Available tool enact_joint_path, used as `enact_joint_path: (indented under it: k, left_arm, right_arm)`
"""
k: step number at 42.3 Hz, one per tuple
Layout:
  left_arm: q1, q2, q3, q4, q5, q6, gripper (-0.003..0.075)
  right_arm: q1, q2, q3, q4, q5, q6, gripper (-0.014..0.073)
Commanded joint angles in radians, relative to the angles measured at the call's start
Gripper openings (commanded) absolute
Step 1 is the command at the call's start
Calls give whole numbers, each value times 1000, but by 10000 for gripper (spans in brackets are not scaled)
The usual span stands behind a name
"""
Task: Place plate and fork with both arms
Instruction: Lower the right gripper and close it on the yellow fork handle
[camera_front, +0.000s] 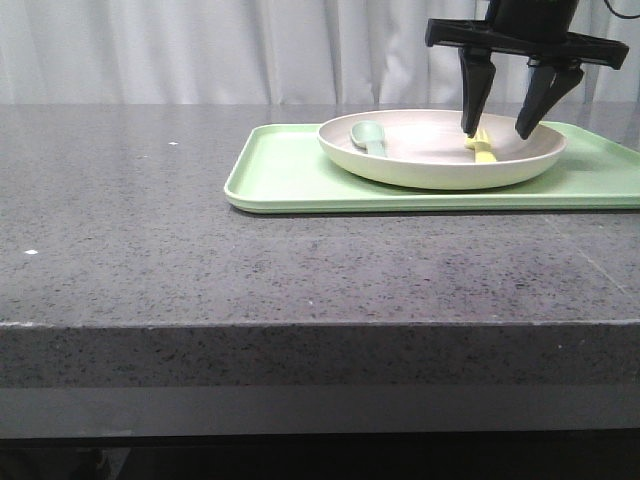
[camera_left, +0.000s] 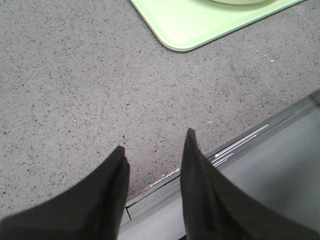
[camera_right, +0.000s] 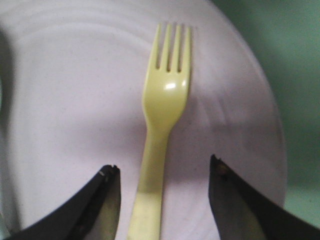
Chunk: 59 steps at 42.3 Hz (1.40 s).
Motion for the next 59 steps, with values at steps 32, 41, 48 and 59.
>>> enact_joint_path:
  k: [32,41,48,59]
  left_arm:
    - [3,-4,-28,-20,-90,2,250]
    - [3,-4,-28,-20,-90,2,250]
    - [3,-4,-28,-20,-90,2,250]
    - [3,-4,-28,-20,-90,2,250]
  right_arm:
    - [15,-8,-32,-3,-25,-1,400]
    - [15,-8,-32,-3,-22,-2,244]
    - [15,-8,-32,-3,-16,-13,157]
    - [15,-8,-32,-3,-12,-18,109]
